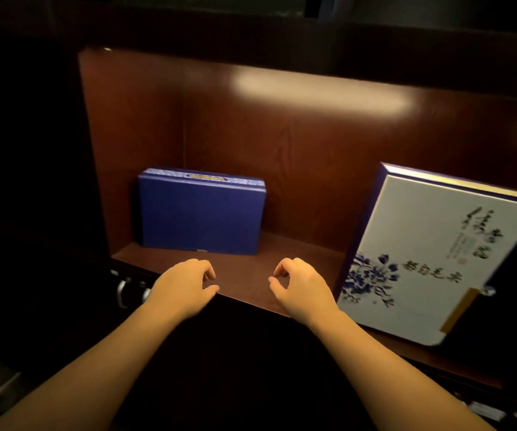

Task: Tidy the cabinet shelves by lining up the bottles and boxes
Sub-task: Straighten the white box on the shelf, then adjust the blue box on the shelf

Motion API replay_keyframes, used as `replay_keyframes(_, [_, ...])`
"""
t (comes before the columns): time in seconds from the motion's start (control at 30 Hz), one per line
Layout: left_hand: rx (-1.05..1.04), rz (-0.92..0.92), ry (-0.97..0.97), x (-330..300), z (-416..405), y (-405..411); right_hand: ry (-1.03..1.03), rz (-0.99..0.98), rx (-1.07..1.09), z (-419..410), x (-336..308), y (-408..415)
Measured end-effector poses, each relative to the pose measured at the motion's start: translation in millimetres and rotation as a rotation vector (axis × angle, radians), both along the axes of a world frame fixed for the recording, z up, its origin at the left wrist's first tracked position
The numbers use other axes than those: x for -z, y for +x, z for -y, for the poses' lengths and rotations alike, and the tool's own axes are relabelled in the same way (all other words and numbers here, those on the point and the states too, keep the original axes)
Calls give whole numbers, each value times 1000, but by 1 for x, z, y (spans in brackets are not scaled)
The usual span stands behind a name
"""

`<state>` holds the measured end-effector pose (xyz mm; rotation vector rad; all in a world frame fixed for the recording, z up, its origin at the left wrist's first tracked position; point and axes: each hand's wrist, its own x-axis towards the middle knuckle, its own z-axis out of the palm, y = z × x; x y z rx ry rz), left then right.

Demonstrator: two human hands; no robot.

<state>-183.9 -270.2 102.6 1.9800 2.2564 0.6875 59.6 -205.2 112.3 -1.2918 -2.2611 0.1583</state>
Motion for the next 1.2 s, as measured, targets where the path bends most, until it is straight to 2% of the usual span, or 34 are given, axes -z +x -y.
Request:
replay_keyframes(0.1, [-90, -74, 59, -21, -15, -28, 34, 23, -66, -21, -17, -31])
replay_keyframes(0.23, [-110, -176, 184, -49, -48, -61, 76, 75, -99, -65, -44, -64])
replay_keyframes(0.33, [-133, -324, 227, -66, -80, -81, 121, 122, -99, -107, -63, -87])
replay_keyframes(0.43, [-204, -454, 167, -82, -121, -101, 167, 222, -103, -158, -82, -112])
replay_keyframes(0.63, [-276, -536, 13, -105, -194, -131, 149, 384, -149, -248, -118, -156])
replay_keyframes(0.83, [-309, -476, -136, -104, -227, -159, -37, 532, -236, -311, -132, -189])
replay_keyframes(1.0, [-297, -433, -297, -93, -234, -179, -315, 433, -354, -332, -123, -201])
replay_keyframes(1.1, [-290, -348, -299, -84, -238, -188, -254, 425, -328, -335, -112, -204])
replay_keyframes(1.2, [-294, -331, -219, -72, -243, -193, -231, 422, -294, -332, -109, -202])
